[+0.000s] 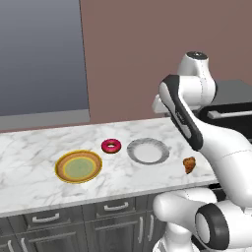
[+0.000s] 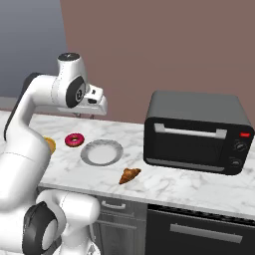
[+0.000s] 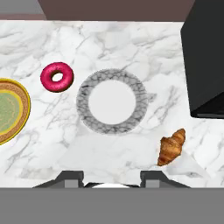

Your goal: Place the pastries on the plates.

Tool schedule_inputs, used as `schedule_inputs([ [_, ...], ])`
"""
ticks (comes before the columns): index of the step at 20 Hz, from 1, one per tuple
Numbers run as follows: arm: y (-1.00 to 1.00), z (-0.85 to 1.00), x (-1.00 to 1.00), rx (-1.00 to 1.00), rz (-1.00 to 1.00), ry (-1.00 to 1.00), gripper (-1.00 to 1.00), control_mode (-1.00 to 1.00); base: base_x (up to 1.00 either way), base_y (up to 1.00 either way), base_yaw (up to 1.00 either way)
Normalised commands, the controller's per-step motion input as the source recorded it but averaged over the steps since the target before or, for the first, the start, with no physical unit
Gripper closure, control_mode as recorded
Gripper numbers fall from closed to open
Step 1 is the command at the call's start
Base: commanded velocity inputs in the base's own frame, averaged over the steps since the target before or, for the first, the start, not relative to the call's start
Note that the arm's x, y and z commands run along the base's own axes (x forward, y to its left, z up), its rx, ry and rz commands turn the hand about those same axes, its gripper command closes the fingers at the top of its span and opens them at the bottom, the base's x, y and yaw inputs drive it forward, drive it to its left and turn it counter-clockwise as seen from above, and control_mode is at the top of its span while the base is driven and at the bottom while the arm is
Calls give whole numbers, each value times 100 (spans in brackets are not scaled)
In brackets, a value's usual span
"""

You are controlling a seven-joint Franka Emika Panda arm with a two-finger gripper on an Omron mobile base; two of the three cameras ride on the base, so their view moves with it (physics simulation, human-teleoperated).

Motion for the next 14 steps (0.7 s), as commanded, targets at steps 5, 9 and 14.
schedule_inputs([
  [5, 22, -37, 10, 0, 2, -1, -100, -100, 0, 0, 0],
  [9, 69, -47, 68, 0, 0, 1, -100, -100, 0, 0, 0],
  [14, 89, -30, 69, 0, 2, 13, -100, -100, 0, 0, 0],
])
